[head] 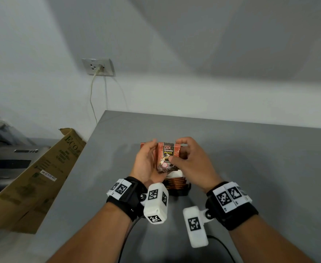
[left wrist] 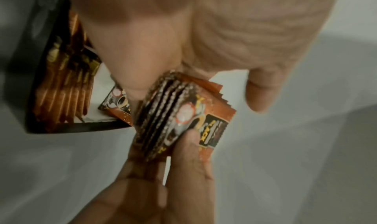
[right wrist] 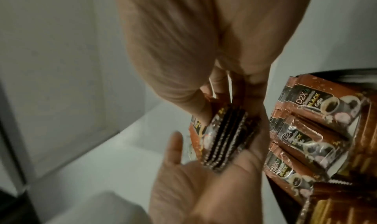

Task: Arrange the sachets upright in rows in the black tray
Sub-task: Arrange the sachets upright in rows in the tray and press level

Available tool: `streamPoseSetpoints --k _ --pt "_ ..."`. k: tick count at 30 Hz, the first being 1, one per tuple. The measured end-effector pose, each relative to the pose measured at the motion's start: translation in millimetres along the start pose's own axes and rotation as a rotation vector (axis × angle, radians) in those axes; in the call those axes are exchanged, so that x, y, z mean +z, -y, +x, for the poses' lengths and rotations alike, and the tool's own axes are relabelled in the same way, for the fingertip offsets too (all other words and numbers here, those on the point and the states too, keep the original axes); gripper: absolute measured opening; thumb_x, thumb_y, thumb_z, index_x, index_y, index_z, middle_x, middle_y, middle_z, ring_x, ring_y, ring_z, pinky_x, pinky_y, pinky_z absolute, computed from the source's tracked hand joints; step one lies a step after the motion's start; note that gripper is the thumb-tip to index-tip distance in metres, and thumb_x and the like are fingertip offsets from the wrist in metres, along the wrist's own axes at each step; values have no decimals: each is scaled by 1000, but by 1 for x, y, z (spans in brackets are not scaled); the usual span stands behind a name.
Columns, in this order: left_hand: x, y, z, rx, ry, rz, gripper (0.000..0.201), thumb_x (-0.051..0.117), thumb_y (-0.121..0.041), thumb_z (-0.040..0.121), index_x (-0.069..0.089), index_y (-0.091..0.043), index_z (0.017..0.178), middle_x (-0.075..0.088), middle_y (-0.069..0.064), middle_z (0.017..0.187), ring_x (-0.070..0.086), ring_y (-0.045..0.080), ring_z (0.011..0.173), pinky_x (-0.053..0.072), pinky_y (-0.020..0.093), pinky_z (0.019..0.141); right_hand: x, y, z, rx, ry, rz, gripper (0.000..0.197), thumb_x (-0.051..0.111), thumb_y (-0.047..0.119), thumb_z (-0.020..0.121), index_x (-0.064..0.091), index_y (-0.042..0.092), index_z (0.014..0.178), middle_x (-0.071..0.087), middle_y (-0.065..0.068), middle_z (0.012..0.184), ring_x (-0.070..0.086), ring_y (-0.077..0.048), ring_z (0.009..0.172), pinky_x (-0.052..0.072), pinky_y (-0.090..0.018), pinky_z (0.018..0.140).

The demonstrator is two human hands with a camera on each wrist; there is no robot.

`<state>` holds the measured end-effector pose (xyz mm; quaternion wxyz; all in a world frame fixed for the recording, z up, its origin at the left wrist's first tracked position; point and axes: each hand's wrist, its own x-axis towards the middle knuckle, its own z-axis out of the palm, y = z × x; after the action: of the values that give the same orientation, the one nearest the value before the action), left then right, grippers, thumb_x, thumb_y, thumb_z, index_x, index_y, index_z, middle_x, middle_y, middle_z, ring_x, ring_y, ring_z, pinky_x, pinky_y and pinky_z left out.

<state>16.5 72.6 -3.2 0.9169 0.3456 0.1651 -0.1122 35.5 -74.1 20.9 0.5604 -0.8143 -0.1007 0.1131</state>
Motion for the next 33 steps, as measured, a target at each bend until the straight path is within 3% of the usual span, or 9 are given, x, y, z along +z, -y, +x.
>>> streamPoseSetpoints --k 2,5,8,10,14,23,27,29,33 --pt "-2 3 -1 -6 14 72 47 62 -19 82 57 7 121 63 28 110 68 34 92 56 39 77 1 1 1 -97 1 -227 38 72 25 87 59 26 122 70 13 101 66 -1 89 52 -17 82" --pt "-6 1 -3 -23 -43 167 52 63 -1 80 53 3 131 67 26 110 71 35 90 58 43 70 -10 5 0 -171 105 -437 63 74 42 83 52 27 141 52 10 133 47 -9 125 37 -33 112" --pt "-10 0 -4 8 -27 162 66 64 4 73 52 -7 136 66 25 112 69 37 93 58 46 76 -20 17 -1 -217 306 -461 107 89 44 66 32 26 155 33 13 154 29 -6 140 25 -27 117" --pt "-4 1 -6 20 35 169 65 59 9 68 52 -3 131 66 23 101 69 35 87 57 43 72 -16 18 2 -299 373 -583 115 92 42 58 31 26 154 38 11 152 32 -9 139 28 -31 116" --pt "2 2 -9 17 120 111 55 53 13 64 54 -10 114 61 18 90 67 29 80 55 37 70 -3 12 10 -390 357 -584 82 81 36 59 48 35 134 59 15 121 58 -11 109 50 -39 95" --pt "4 0 -16 -14 9 161 19 48 4 76 59 -6 87 61 13 72 65 23 62 52 31 56 9 4 8 -419 336 -535 86 82 30 60 46 32 138 55 10 130 52 -13 116 45 -38 103" --pt "1 -4 -14 109 -26 251 49 56 12 72 56 -5 118 70 19 91 71 29 79 58 38 67 -6 14 6 -279 307 -392 89 84 41 69 41 32 146 46 13 138 48 -6 124 41 -27 105" --pt "-3 -6 -13 150 -20 323 67 66 9 66 53 -11 129 69 23 107 70 33 91 57 45 81 -15 18 9 -206 235 -293 63 75 37 84 50 31 141 53 13 126 57 -3 109 50 -23 91" --pt "-5 -6 -12 221 -32 447 76 74 11 59 53 -14 129 64 27 118 68 31 93 56 45 84 -17 14 17 -155 186 -233 30 72 17 86 70 27 114 70 6 93 68 -3 78 53 -18 72"
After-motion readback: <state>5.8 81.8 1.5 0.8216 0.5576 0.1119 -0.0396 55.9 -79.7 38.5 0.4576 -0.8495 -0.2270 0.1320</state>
